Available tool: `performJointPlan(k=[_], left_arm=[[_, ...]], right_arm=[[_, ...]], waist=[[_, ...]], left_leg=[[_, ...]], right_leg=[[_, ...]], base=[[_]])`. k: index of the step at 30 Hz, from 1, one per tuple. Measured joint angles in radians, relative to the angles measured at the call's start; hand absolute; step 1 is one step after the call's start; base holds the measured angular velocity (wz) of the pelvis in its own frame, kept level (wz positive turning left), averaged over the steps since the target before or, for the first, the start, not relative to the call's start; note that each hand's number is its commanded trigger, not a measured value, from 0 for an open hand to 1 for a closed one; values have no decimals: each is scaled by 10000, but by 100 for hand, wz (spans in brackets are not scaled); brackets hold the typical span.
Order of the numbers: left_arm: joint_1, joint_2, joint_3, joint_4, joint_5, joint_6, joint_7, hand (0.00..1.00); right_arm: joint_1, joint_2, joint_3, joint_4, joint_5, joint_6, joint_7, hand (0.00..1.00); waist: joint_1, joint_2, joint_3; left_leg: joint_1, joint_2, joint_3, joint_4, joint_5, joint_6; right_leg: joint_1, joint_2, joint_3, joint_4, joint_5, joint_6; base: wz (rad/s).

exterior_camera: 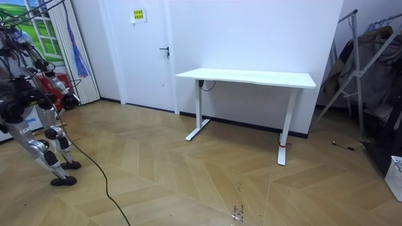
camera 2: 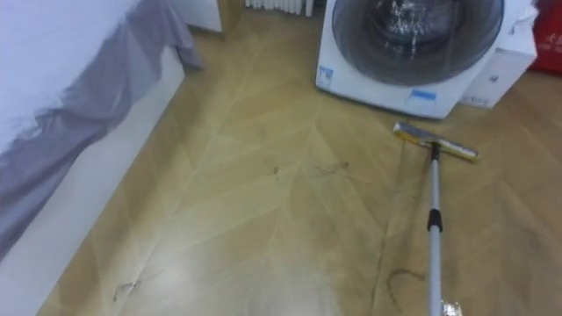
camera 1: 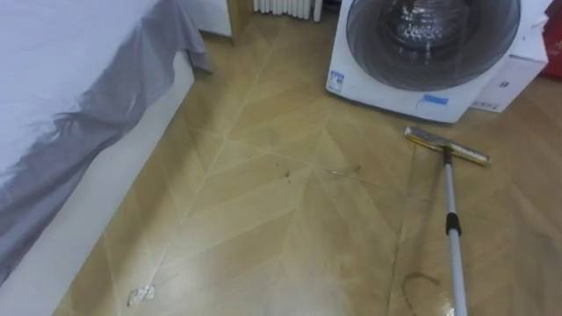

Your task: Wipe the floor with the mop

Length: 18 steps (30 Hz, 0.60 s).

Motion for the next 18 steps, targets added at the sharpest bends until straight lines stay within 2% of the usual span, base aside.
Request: performJointPlan(k=[1,6,8,9,12,15,18], left_arm=[[114,2,71,-8,1,9,-94,0],[279,-1,294,-2,42,124,-218,0],[355,1,554,2,236,130,-354,0],[369,9,664,1,428,131,-394,0],[403,22,663,0,600,154,-425,0],[526,24,663,-5,812,291,-526,0],[516,26,666,-6,911,313,-545,0]], right_arm=[[64,7,-1,-18,-107,-10,53,100],[381,68,-87,-82,-460,-10,164,100],[640,170,-352,-268,-829,-29,157,100],[793,246,-501,-399,-952,-26,152,100],[1103,435,-632,-523,-1199,-40,163,100],[1600,515,-685,-822,-1423,-2,197,100],[1717,593,-777,-899,-1718,-2,266,100]], waist=[[-44,86,-45],[-94,100,-58],[-141,64,-39],[-150,87,-62],[-275,90,-43],[-351,102,-56],[-439,119,-70]], left_leg=[[217,85,3,-198,10,-7],[763,234,17,-511,12,-11],[847,248,16,-526,12,-11],[955,256,23,-550,12,-11],[1122,261,88,-580,12,-11],[1311,259,151,-597,12,-11],[1338,250,175,-603,12,-11]], right_leg=[[204,108,-3,-244,69,-30],[798,290,29,-636,130,-58],[963,297,5,-715,128,-54],[1056,309,9,-724,127,-53],[1212,321,1,-817,140,-27],[1386,346,123,-851,145,-15],[1383,356,205,-829,196,18]], base=[[-7],[-3],[2],[0],[-2],[-7],[-7]])
